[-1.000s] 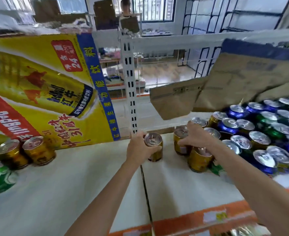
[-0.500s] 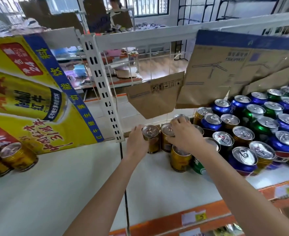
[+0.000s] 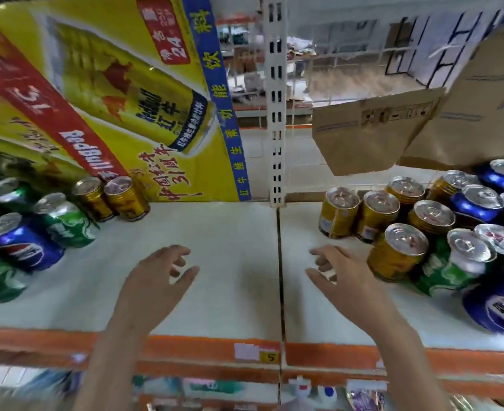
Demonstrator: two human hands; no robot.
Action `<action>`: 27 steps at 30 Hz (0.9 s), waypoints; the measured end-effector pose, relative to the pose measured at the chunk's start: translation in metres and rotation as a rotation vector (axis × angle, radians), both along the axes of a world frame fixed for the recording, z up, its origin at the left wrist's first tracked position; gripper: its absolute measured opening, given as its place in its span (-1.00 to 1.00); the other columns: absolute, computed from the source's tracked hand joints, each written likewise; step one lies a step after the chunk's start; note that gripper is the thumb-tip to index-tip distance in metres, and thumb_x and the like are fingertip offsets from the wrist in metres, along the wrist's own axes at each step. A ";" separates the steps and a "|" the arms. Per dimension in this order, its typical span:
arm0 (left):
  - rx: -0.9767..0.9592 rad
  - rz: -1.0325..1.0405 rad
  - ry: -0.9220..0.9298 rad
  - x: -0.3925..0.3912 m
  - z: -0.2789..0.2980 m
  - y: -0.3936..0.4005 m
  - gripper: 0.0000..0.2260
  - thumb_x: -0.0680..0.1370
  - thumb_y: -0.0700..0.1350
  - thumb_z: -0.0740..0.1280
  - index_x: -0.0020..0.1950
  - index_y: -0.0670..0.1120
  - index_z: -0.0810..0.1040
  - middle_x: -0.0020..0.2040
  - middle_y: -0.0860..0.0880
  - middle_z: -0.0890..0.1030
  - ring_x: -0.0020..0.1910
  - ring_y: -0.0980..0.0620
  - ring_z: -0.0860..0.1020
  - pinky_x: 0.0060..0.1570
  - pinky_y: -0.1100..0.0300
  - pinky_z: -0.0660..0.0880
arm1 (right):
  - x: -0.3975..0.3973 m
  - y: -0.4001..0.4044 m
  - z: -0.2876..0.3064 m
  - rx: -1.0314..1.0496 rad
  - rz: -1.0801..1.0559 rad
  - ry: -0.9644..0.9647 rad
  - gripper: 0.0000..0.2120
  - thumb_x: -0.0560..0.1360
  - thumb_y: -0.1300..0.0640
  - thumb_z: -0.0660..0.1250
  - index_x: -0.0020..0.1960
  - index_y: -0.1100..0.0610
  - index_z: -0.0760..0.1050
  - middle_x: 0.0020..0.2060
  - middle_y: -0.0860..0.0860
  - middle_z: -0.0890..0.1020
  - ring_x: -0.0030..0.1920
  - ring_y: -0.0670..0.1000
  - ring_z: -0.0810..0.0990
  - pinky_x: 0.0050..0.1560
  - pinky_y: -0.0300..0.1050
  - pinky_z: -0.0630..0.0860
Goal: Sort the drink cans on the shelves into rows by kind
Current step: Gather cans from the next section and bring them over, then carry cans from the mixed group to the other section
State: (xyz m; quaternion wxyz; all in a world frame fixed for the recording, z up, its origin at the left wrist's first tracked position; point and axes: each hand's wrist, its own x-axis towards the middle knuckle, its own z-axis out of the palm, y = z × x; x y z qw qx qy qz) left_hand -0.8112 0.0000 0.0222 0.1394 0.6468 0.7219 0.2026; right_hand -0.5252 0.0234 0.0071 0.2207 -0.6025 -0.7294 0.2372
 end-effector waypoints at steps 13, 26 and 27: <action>0.067 0.412 -0.136 -0.124 -0.036 -0.076 -0.72 0.51 -0.01 0.36 0.20 -0.03 0.52 0.04 0.03 0.56 -0.12 0.12 0.51 -0.10 0.19 0.47 | -0.155 -0.004 -0.019 -0.144 0.489 -0.089 -0.66 0.55 0.00 0.24 0.31 0.00 0.35 0.03 -0.10 0.43 0.07 -0.14 0.48 0.11 -0.26 0.42; 0.235 0.690 -0.329 -0.236 -0.052 -0.097 -0.56 0.50 -0.02 0.37 0.34 -0.10 0.40 0.16 -0.08 0.54 -0.01 0.03 0.52 -0.06 0.13 0.48 | -0.322 0.030 -0.007 -0.135 0.672 -0.111 -0.46 0.55 -0.01 0.26 0.46 0.04 0.16 0.31 -0.05 0.34 0.26 -0.11 0.38 0.25 -0.12 0.41; 0.249 0.700 -0.337 -0.245 -0.050 -0.091 -0.51 0.50 0.01 0.37 0.37 -0.10 0.35 0.21 -0.08 0.50 0.05 0.01 0.50 -0.04 0.11 0.47 | -0.335 0.035 -0.007 -0.131 0.655 -0.127 -0.44 0.54 0.00 0.27 0.47 0.06 0.14 0.35 -0.03 0.31 0.30 -0.08 0.37 0.28 -0.09 0.40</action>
